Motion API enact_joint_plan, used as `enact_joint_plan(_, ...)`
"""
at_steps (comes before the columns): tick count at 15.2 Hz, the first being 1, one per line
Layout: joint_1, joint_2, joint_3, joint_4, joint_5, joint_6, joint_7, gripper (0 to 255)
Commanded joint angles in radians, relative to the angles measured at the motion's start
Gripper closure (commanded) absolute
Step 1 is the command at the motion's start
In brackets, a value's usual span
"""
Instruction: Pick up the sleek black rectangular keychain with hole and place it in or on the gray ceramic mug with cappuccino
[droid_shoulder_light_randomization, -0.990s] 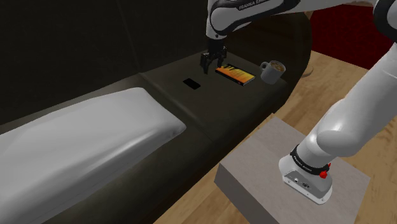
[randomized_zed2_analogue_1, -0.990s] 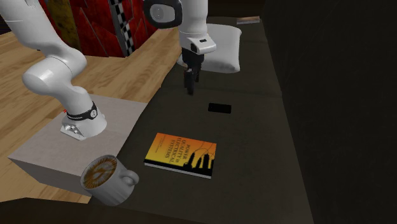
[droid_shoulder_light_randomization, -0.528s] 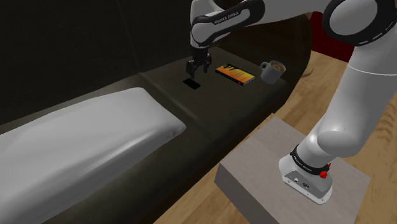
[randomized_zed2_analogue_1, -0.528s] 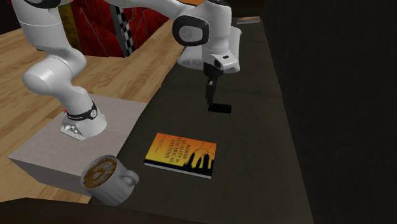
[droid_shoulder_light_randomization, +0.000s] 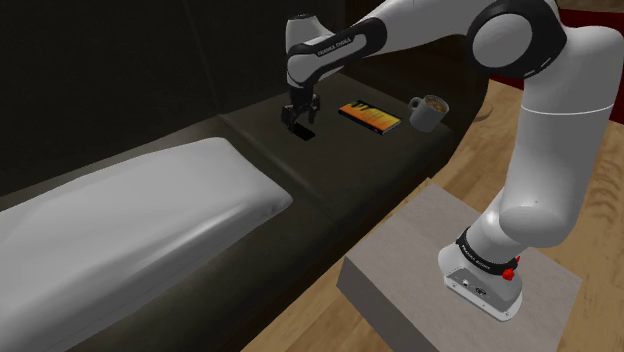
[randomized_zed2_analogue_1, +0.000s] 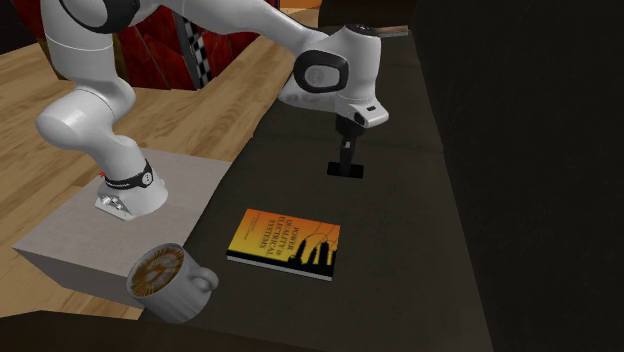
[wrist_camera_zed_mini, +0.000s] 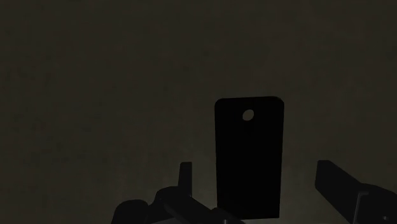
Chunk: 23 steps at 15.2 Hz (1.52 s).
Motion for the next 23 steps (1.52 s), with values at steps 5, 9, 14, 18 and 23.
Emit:
enact_joint_plan(5,0.001,0.022,-0.001,-0.017,-0.002,0.04,0.003,0)
enact_joint_plan(9,0.001,0.022,-0.001,-0.017,-0.002,0.04,0.003,0)
enact_joint_plan(14,0.001,0.026,-0.001,-0.016,-0.003,0.042,0.003,255)
enact_joint_plan(18,0.001,0.017,-0.001,-0.026,-0.002,0.043,0.002,255)
enact_joint_plan(23,0.0,0.003,0.0,-0.003,0.0,0.007,0.001,255)
